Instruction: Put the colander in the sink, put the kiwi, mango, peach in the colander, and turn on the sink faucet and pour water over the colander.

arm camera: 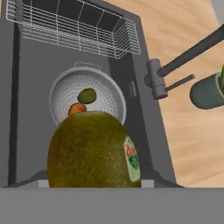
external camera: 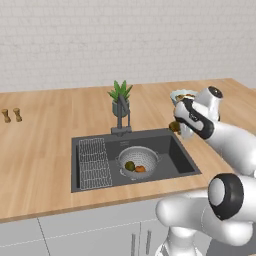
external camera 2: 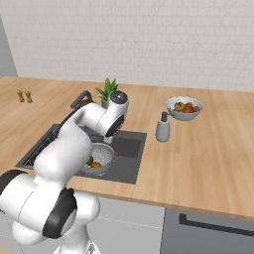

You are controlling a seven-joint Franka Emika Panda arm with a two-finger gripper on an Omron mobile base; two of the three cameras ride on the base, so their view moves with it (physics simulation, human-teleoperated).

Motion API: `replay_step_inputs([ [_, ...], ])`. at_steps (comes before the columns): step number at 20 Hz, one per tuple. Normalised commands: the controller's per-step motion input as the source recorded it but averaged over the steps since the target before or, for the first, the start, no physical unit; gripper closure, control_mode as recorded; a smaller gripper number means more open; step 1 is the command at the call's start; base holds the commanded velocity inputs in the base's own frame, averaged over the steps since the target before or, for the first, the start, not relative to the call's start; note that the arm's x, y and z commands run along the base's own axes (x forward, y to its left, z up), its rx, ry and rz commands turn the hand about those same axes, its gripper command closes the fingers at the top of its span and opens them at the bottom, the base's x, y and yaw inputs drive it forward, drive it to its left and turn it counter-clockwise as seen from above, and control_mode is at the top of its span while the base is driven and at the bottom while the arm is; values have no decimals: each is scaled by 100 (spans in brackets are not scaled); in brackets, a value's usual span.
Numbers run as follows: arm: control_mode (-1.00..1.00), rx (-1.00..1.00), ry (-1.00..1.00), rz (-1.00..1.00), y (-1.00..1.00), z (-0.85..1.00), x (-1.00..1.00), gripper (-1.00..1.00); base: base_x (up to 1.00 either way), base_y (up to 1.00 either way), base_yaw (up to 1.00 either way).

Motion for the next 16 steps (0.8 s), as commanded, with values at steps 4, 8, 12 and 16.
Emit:
replay_step_inputs([
  [4, -100, -8, -2, 17, 47, -77, 46, 100, 0, 0, 0],
  [8, -100, -9, -6, 15, 56, -85, 27, 100, 0, 0, 0],
  [12, -100, -9, -5, 12, 52, -84, 21, 100, 0, 0, 0],
  [16, -100, -4, 0, 6, 37, -66, 29, 100, 0, 0, 0],
])
